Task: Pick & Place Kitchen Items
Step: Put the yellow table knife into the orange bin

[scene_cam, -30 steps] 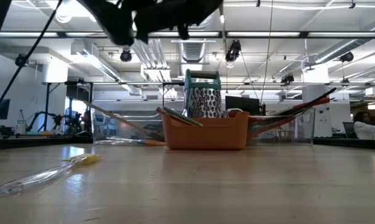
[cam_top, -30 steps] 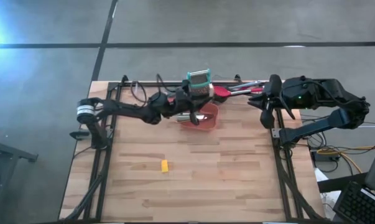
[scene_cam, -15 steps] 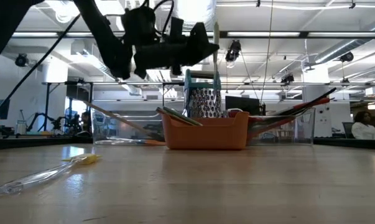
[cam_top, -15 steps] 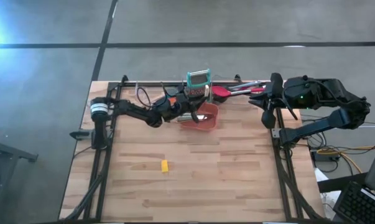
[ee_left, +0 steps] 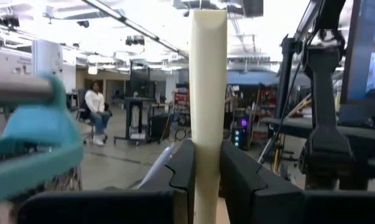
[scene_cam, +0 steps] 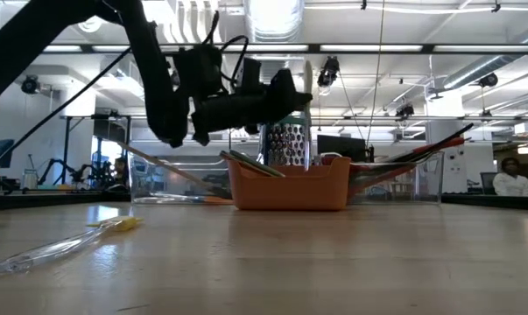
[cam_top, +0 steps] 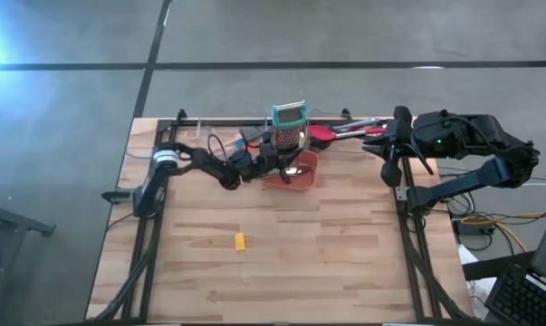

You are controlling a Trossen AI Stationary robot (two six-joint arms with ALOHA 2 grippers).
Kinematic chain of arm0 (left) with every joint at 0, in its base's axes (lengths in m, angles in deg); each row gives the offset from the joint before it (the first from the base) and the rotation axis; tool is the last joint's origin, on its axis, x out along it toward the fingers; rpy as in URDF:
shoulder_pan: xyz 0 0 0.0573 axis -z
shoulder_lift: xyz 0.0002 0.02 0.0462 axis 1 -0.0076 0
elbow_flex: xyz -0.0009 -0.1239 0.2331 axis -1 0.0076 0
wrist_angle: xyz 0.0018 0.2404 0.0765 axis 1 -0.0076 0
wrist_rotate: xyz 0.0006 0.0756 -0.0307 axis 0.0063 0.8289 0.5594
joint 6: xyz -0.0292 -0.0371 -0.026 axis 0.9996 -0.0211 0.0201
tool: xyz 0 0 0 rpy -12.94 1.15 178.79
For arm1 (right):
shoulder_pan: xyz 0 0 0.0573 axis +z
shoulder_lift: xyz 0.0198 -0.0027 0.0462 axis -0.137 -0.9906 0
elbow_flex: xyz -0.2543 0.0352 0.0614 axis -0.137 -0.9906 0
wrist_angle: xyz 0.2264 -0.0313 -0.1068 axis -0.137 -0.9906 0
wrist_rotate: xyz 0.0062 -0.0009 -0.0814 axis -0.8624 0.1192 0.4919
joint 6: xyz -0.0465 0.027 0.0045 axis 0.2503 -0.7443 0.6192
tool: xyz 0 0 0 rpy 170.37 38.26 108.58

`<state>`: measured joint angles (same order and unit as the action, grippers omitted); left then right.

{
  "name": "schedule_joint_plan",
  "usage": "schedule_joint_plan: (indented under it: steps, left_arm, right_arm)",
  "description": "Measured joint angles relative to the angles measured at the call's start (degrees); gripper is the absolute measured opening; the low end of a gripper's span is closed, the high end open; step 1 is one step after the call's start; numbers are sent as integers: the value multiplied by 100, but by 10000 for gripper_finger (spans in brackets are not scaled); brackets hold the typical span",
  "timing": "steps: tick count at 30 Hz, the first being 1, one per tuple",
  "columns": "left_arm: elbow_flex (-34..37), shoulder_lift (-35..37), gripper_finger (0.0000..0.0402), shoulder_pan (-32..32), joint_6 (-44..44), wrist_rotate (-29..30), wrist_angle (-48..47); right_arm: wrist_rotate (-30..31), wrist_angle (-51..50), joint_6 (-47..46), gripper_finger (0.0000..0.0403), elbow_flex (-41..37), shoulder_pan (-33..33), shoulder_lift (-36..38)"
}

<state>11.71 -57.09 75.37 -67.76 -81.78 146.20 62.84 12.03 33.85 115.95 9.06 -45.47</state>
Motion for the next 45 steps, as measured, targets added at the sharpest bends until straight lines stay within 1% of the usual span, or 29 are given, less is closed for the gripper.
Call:
schedule_joint_plan:
  steps: [9, 16, 17, 20, 22, 24, 27, 32, 35, 41, 45]
  left_arm:
    - [4, -472, 48, 0, 147, 45, 203]
    - [30, -491, 48, -4, 229, 127, 214]
    - [45, -486, 52, -2, 276, 182, 214]
    - [105, -477, 81, -6, 512, 401, 214]
    - [137, -478, 96, -6, 517, 350, 143]
    - [188, -484, 101, 9, 611, 352, 96]
    - [268, -490, 96, 43, 681, 354, 69]
    - [437, -405, 79, 95, 756, 314, 121]
    - [553, -287, 77, 118, 791, 199, 112]
    - [703, -62, 96, 155, 828, 164, 18]
    - [882, 225, 102, 155, 815, 156, -461]
  right_arm:
    - [-2, -54, -4, 57, 0, 2, 0]
    - [-2, -274, -17, 57, 0, 2, 0]
    - [-2, -298, -17, 57, 0, 2, 0]
    - [-2, -327, -13, 57, 0, 0, 0]
    - [-2, -349, 15, 57, 0, 2, 2]
    - [-2, -362, 42, 57, 0, -2, 2]
    - [0, -362, 72, 57, 0, -7, 2]
    - [-2, -360, 119, 57, 0, -7, 2]
    - [0, -357, 131, 57, 0, -10, 2]
    - [0, -344, 133, 57, 0, -11, -2]
    - [0, -340, 133, 57, 0, -11, 0]
